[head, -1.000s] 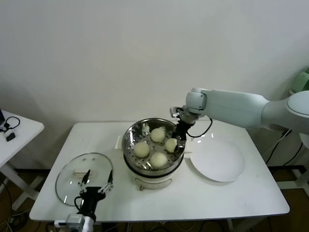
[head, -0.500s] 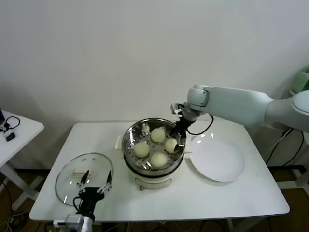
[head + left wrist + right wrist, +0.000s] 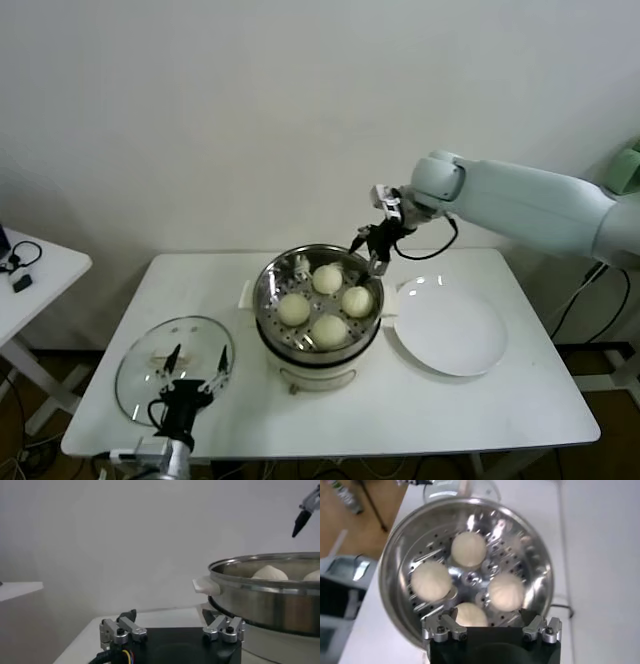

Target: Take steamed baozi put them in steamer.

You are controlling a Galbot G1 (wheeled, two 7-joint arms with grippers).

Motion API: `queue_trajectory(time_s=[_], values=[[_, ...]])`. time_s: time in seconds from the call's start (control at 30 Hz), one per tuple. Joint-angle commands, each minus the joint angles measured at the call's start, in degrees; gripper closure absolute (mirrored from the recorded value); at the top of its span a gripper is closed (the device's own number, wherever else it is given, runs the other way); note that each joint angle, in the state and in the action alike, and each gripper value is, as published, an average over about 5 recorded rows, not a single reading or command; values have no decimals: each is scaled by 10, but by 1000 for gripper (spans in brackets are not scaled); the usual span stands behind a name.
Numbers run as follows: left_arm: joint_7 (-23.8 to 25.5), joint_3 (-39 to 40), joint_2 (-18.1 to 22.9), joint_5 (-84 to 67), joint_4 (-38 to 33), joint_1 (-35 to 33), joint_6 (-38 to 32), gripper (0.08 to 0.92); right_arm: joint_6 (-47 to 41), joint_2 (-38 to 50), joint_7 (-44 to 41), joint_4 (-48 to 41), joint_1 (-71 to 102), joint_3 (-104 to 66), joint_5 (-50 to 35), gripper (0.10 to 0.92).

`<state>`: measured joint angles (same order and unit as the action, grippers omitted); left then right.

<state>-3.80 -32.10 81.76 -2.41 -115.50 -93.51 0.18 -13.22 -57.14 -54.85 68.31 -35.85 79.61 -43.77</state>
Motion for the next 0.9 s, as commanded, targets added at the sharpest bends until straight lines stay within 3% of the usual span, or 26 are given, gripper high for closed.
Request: queue_trajectory(time_s=[0.03,0.5,0.7,0.9], values=[[6,-12,-2,11,3,7,-26,177,20,152,129,95,152,-232,59,203],[38,-21,4,19,1,-6,-91,177,99,296,342,207,555,-587,95,203],[52,-28,3,1,4,-3,-86,177,116,238,383,258,816,-858,109,203],[54,-34,2,-21,3,9,-60,177,144,119,402,305,1000,-1030,151,203]])
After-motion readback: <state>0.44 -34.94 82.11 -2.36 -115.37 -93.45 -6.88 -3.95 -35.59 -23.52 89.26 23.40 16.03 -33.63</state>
